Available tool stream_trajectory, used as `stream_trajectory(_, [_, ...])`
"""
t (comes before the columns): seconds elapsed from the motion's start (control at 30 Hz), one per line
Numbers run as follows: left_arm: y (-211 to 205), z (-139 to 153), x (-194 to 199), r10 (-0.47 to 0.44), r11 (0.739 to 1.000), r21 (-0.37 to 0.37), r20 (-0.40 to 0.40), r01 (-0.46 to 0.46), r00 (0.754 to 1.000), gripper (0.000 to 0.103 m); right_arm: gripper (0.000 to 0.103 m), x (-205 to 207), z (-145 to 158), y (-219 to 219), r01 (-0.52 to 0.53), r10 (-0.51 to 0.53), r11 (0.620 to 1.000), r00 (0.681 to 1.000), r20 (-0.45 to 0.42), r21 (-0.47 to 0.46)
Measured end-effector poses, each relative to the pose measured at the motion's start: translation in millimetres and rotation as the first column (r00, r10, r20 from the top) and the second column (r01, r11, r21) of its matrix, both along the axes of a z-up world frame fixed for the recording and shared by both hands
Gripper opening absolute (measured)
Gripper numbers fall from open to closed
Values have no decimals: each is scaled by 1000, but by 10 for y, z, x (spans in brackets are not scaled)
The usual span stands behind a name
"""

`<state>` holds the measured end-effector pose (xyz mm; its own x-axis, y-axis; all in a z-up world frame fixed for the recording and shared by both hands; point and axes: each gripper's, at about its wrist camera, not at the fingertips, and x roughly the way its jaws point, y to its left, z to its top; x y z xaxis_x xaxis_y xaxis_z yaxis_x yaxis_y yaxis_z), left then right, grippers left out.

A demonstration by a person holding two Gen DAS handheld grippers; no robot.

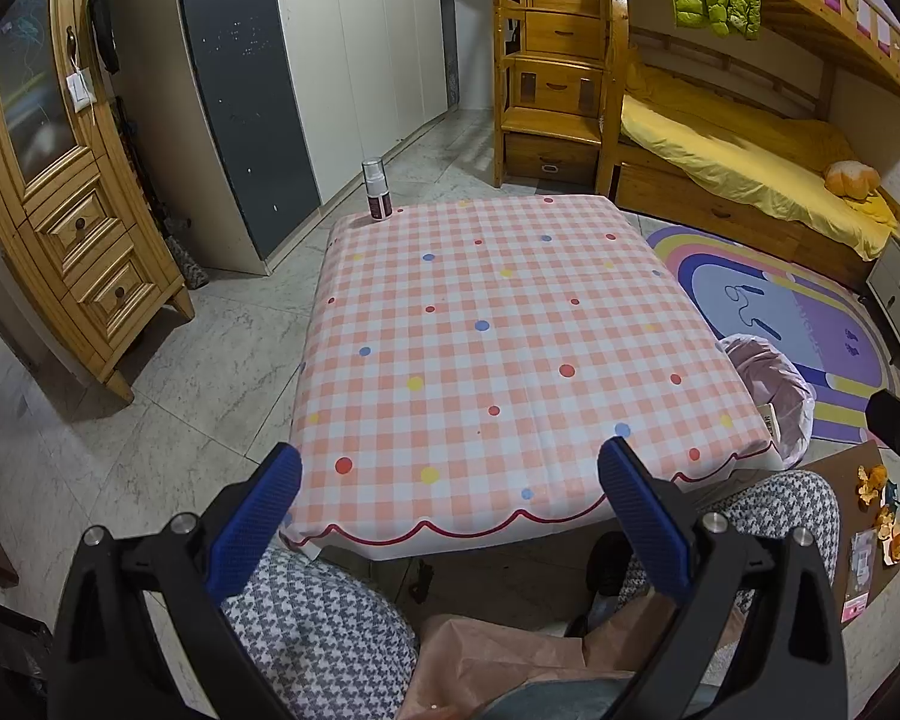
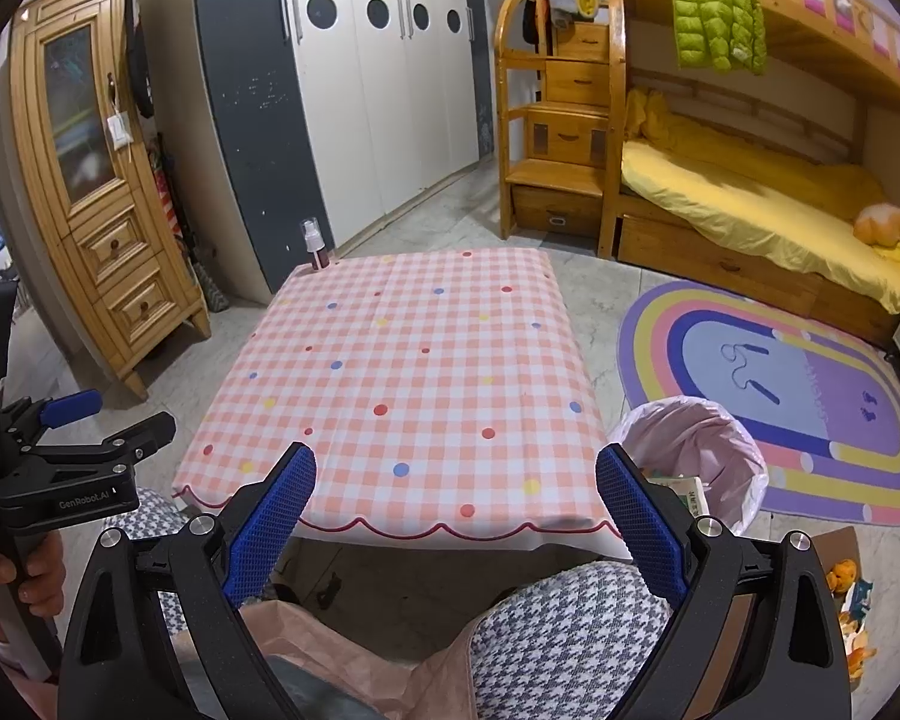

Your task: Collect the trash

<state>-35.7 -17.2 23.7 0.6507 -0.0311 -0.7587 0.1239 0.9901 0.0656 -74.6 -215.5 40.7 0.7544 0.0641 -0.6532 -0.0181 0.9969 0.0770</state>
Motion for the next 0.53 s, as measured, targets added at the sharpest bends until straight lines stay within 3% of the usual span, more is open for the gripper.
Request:
stream_trajectory(0.33, [-15, 7, -2, -7, 1000, -5, 11, 7, 1000, 96, 93, 3, -12, -44, 20, -20, 1000, 1000, 5, 6])
stream_trajectory(0.53, [-79, -46, 86, -2, 1000, 19, 21, 2, 1000, 96, 93, -61, -61, -479, 143, -143, 990, 988, 61, 2])
